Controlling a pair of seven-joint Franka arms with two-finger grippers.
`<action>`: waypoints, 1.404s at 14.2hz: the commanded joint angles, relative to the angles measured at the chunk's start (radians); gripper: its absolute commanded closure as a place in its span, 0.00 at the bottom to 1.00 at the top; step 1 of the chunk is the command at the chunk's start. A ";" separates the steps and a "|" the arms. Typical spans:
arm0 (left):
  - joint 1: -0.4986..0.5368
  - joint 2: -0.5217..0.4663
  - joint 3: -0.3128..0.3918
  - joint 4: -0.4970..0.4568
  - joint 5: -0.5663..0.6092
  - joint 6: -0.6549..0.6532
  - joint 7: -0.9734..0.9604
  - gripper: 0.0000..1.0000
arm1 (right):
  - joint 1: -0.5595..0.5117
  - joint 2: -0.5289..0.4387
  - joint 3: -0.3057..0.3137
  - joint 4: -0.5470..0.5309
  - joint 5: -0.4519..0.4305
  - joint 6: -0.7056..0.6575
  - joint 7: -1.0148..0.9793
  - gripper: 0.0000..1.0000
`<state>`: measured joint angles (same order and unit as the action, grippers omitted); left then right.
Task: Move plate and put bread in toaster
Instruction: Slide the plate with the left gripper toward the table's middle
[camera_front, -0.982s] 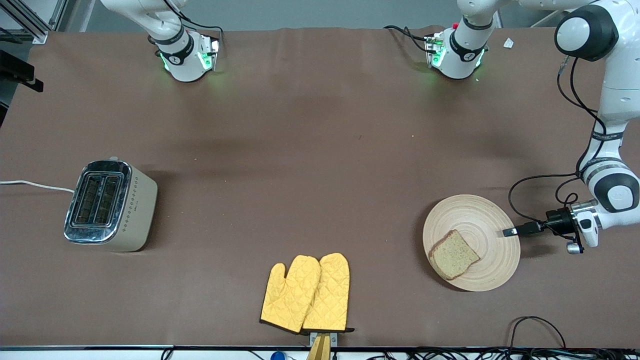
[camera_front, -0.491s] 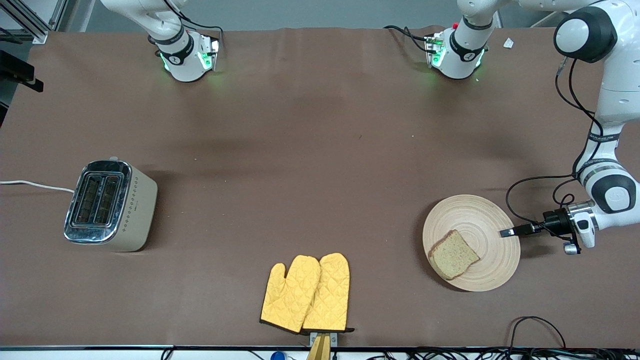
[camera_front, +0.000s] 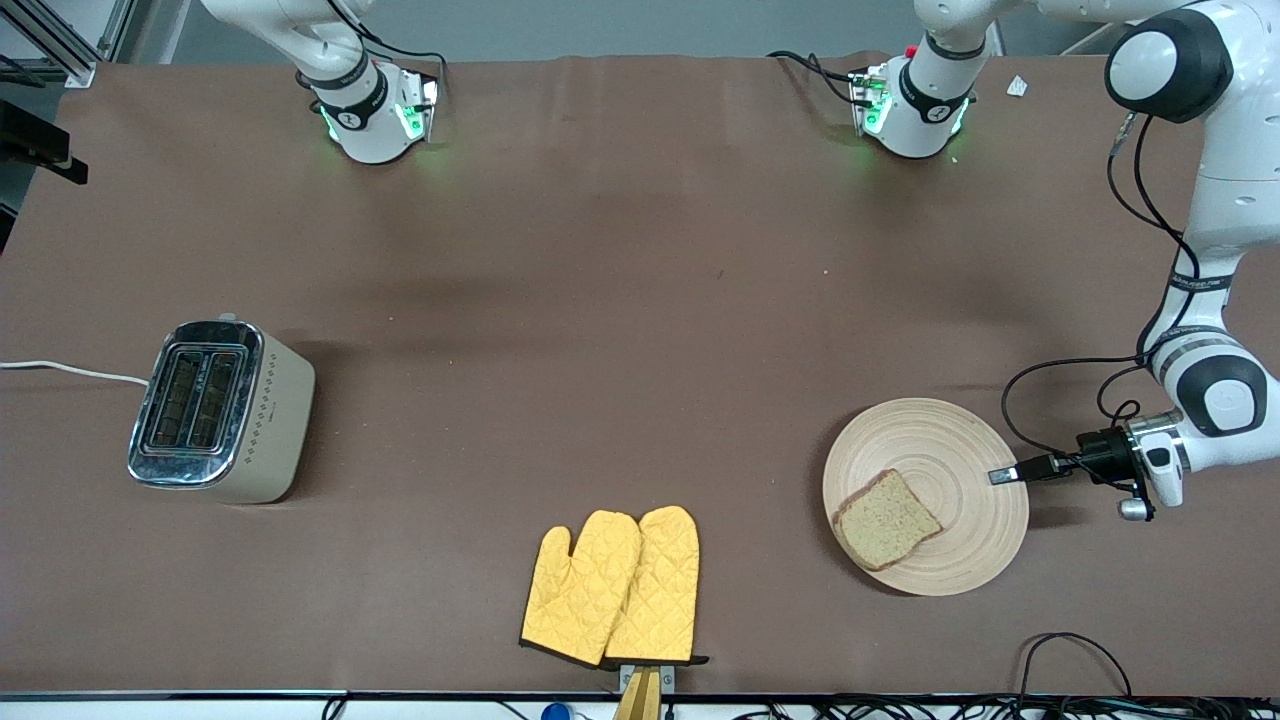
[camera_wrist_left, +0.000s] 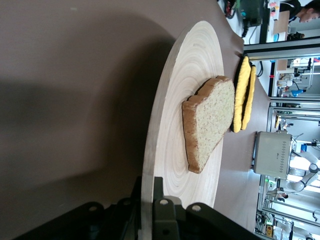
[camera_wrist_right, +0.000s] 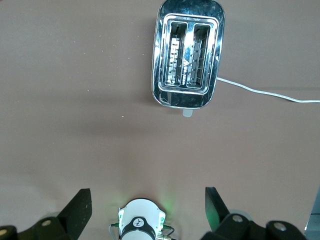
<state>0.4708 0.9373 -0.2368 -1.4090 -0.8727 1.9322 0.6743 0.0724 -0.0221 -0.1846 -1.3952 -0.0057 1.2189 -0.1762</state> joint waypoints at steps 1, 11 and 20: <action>0.005 -0.015 -0.051 0.012 -0.015 -0.010 0.010 0.99 | -0.013 -0.015 0.005 -0.016 0.020 0.004 -0.005 0.00; -0.096 -0.029 -0.252 -0.022 -0.022 0.005 -0.100 0.99 | -0.013 -0.015 0.005 -0.016 0.020 0.005 -0.005 0.00; -0.375 -0.002 -0.265 -0.059 -0.121 0.117 -0.099 1.00 | -0.014 -0.015 0.004 -0.018 0.020 0.005 -0.006 0.00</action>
<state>0.1349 0.9386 -0.4940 -1.4574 -0.9365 2.0294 0.5719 0.0723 -0.0220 -0.1852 -1.3965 -0.0041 1.2189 -0.1762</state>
